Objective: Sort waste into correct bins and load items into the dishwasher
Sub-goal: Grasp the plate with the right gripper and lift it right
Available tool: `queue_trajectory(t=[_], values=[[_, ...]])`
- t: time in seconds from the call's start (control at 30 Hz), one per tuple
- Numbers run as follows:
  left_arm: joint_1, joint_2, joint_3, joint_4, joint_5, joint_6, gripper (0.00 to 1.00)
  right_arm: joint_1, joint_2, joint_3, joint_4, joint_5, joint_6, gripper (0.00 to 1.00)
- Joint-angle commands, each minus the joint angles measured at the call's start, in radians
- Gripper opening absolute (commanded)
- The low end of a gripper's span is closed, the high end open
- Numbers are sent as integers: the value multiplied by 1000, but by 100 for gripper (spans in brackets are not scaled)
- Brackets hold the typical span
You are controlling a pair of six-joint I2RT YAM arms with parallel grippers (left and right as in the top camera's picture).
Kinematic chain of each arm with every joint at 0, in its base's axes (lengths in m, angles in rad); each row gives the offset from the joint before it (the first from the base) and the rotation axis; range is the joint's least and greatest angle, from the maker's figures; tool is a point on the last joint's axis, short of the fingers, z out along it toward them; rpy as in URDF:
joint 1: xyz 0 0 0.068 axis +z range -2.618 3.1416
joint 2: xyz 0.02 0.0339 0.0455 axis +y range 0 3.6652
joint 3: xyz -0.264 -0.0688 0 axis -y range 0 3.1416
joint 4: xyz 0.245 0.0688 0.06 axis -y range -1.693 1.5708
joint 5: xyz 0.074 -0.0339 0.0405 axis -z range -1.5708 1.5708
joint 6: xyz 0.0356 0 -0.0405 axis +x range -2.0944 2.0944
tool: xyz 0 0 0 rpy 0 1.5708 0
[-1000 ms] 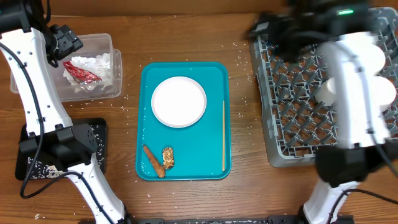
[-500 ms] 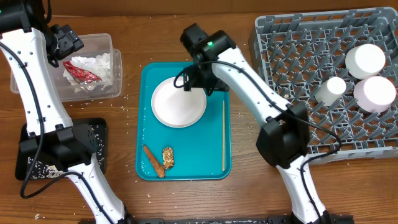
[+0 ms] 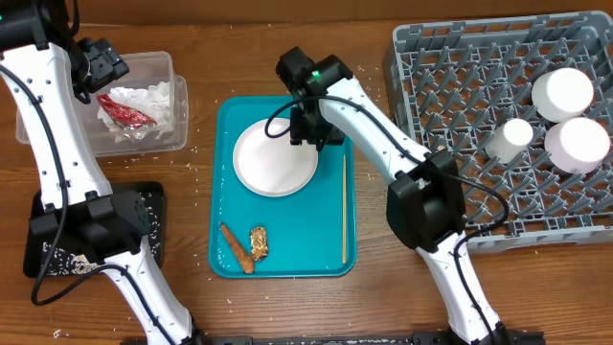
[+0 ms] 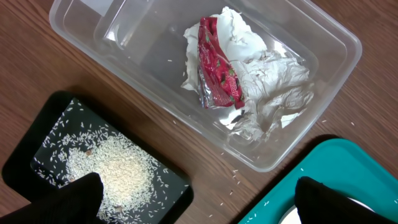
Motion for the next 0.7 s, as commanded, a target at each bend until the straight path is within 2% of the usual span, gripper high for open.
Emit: queue_trajectory(t=[0.0, 0.23, 0.33, 0.47, 0.67], values=[[0, -10, 4, -2, 8, 11, 100, -5, 16, -35, 18, 8, 5, 60], [0, -10, 4, -2, 8, 11, 100, -5, 16, -130, 79, -7, 5, 59], [0, -10, 4, -2, 8, 11, 100, -5, 16, -158, 96, -27, 5, 56], [0, -10, 4, -2, 8, 11, 100, -5, 16, -166, 106, -30, 5, 46], [0, -10, 4, -2, 8, 11, 100, -5, 15, -166, 84, -30, 5, 13]])
